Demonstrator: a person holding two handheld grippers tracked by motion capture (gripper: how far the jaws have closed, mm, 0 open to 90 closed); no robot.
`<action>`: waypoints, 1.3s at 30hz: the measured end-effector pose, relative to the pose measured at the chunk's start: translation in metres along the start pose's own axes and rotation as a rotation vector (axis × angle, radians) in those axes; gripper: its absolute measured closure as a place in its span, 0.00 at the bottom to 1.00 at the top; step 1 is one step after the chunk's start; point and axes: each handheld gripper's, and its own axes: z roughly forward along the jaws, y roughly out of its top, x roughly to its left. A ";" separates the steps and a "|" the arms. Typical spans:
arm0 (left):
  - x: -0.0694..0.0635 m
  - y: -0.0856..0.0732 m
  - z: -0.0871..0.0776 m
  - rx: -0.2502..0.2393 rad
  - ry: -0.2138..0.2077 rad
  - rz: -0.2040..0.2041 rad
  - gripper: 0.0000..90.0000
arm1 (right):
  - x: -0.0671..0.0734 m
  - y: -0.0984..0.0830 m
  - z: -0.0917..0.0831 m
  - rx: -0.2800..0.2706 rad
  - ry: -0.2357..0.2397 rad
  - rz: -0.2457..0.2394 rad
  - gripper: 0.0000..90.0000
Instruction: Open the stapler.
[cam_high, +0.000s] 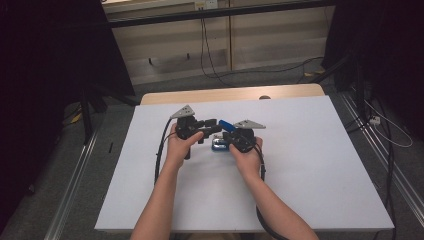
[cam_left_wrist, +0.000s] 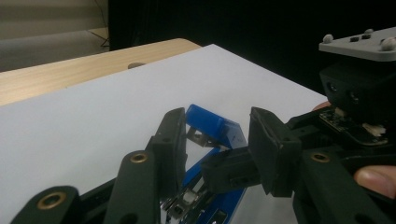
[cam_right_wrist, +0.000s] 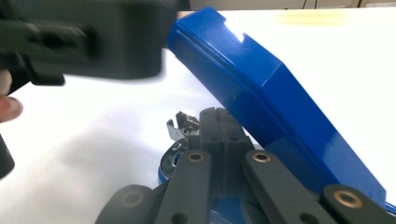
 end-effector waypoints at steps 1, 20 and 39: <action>0.000 0.000 0.000 0.000 0.000 0.000 0.66 | 0.000 0.000 0.000 0.000 0.000 0.000 1.00; 0.006 -0.027 0.021 0.153 0.048 0.021 0.97 | 0.000 0.003 -0.002 -0.002 -0.007 -0.025 1.00; 0.004 -0.037 0.029 0.198 0.057 0.048 1.00 | 0.014 0.010 0.004 -0.014 -0.052 -0.115 1.00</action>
